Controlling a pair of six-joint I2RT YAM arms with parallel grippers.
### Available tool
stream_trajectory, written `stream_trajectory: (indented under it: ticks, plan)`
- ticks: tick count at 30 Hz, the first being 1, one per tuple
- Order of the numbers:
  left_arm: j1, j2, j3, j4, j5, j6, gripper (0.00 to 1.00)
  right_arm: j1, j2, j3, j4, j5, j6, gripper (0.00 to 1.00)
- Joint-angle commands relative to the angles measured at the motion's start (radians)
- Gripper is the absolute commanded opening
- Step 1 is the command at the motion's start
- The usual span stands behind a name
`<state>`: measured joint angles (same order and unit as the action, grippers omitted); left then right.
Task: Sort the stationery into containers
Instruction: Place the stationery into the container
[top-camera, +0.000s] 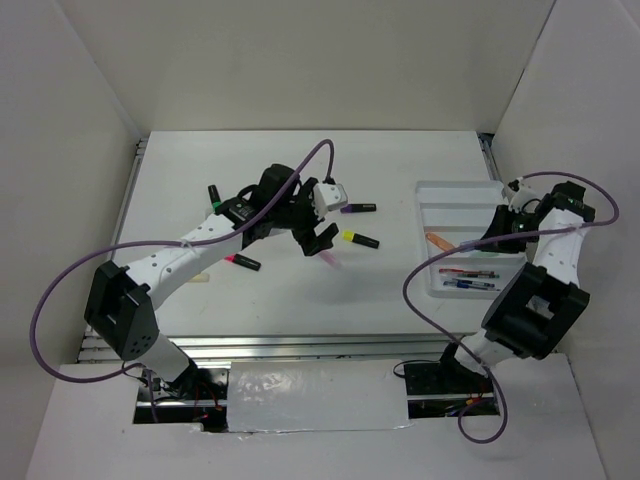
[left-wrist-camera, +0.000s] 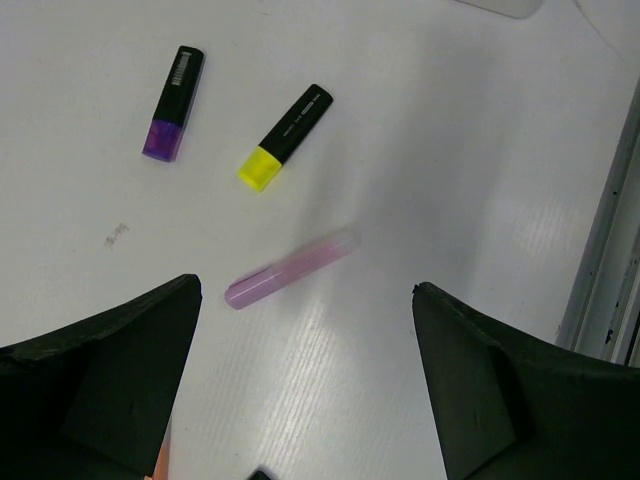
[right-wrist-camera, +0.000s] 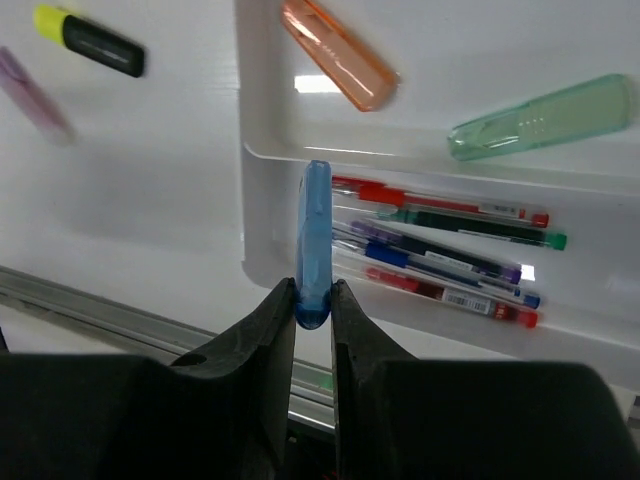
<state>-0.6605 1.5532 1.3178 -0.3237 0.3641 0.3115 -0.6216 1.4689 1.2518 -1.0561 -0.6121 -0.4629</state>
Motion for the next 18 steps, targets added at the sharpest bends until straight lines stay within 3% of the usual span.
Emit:
stream_trajectory:
  ticks: [1, 16, 17, 18]
  plan:
    - [0.009, -0.01, 0.011, 0.057, -0.028, -0.058, 0.99, -0.007, 0.065, 0.066, -0.015, 0.069, -0.021, 0.0]
    - [0.105, -0.018, -0.052, 0.141, -0.04, -0.192, 0.99, 0.135, 0.156, 0.078, 0.177, 0.14, 0.182, 0.02]
    - [0.116, -0.018, -0.057, 0.144, -0.045, -0.209, 0.99, 0.144, 0.171, 0.081, 0.177, 0.14, 0.197, 0.03]
    - [0.122, -0.016, -0.061, 0.146, -0.054, -0.215, 0.99, 0.152, 0.177, 0.086, 0.18, 0.155, 0.204, 0.12]
